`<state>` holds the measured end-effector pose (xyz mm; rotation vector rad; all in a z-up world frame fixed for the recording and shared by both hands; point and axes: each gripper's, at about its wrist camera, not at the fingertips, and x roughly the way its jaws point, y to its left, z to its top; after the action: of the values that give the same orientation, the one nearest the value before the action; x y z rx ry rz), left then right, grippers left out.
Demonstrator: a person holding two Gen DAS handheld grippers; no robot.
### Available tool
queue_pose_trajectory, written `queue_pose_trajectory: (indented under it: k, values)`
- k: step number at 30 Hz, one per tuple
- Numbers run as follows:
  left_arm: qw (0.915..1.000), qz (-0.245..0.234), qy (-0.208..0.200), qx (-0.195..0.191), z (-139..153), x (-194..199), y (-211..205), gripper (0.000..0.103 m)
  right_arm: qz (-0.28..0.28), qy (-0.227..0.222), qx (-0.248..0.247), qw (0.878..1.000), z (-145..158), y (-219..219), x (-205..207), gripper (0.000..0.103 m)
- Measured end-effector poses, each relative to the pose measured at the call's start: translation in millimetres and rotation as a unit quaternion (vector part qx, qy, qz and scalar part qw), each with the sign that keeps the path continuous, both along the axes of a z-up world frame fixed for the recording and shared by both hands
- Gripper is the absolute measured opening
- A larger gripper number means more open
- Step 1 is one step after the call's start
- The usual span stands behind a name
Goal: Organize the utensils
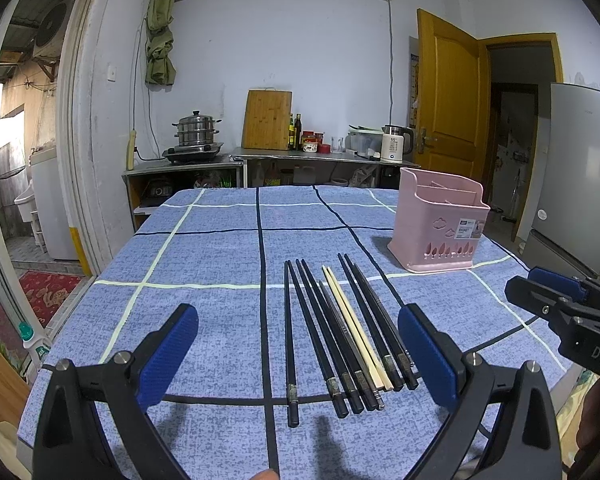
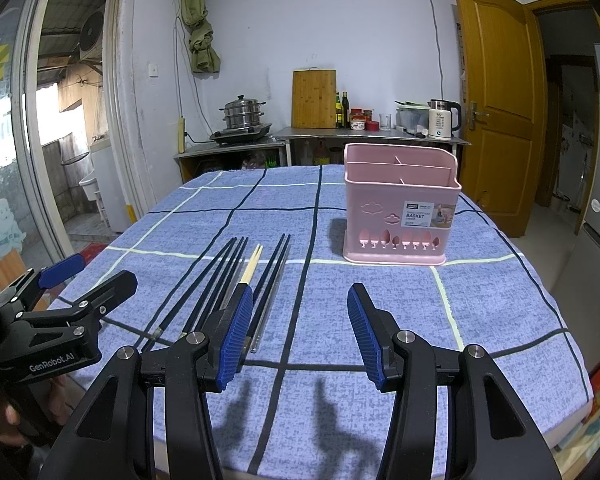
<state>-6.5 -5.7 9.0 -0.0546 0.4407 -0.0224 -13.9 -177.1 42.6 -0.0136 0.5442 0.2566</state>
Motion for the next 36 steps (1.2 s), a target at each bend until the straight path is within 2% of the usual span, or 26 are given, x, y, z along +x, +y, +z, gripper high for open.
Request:
queue_pose_trajectory:
  k: [36]
  values:
    - [1.0,-0.004,0.009,-0.001,-2.2,6.4,-0.4,0.102,0.006,0.007,0.002,1.0,0.0,7.5,1.7,0.05]
